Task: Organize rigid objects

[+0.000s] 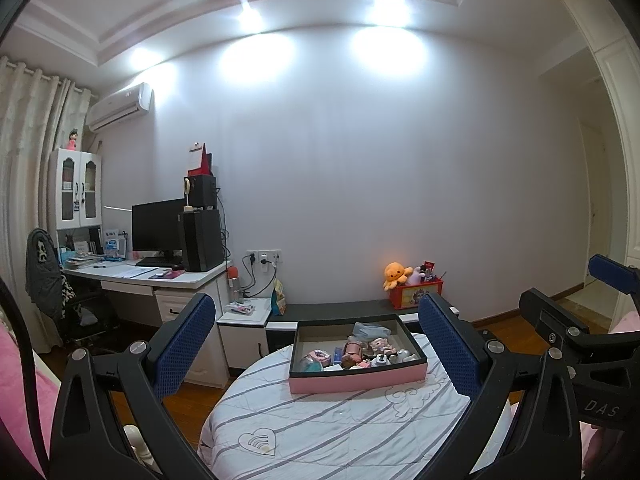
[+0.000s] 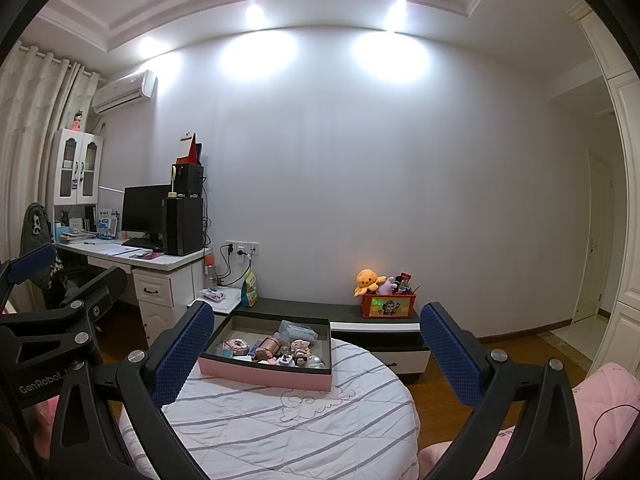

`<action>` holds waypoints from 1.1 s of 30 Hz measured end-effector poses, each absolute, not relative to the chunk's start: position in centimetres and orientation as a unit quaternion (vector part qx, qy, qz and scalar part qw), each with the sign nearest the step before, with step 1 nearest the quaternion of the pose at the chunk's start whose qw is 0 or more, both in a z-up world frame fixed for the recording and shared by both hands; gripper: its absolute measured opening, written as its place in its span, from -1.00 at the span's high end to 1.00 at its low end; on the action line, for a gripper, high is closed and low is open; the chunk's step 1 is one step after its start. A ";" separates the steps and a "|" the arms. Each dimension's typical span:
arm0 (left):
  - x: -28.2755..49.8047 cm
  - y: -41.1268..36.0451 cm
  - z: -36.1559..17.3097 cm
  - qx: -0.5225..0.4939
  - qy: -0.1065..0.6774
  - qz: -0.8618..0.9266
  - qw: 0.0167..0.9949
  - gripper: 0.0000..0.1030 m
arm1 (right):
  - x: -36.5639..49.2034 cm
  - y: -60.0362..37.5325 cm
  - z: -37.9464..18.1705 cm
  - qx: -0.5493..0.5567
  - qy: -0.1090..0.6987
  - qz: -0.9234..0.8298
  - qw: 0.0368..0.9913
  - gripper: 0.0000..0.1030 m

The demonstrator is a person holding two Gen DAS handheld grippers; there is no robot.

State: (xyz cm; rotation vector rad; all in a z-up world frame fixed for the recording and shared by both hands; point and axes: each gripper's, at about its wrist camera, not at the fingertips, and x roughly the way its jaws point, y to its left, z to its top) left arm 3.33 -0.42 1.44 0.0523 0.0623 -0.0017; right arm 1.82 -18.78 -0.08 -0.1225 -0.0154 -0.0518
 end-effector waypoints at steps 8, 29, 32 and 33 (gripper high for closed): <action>3.1 -0.3 1.8 0.026 0.028 0.002 0.999 -0.99 | 1.8 -18.7 0.0 -0.061 -0.009 -0.026 0.998 -1.00; 2.9 -0.1 2.2 0.027 0.026 0.005 0.999 -0.99 | 1.9 -18.5 0.0 -0.062 -0.011 -0.025 0.998 -1.00; 2.9 -0.1 2.3 0.027 0.025 0.006 0.999 -0.99 | 1.9 -18.5 0.0 -0.062 -0.010 -0.025 0.998 -1.00; 2.8 -0.1 2.3 0.027 0.025 0.006 0.999 -0.99 | 1.8 -18.5 0.0 -0.062 -0.010 -0.025 0.998 -1.00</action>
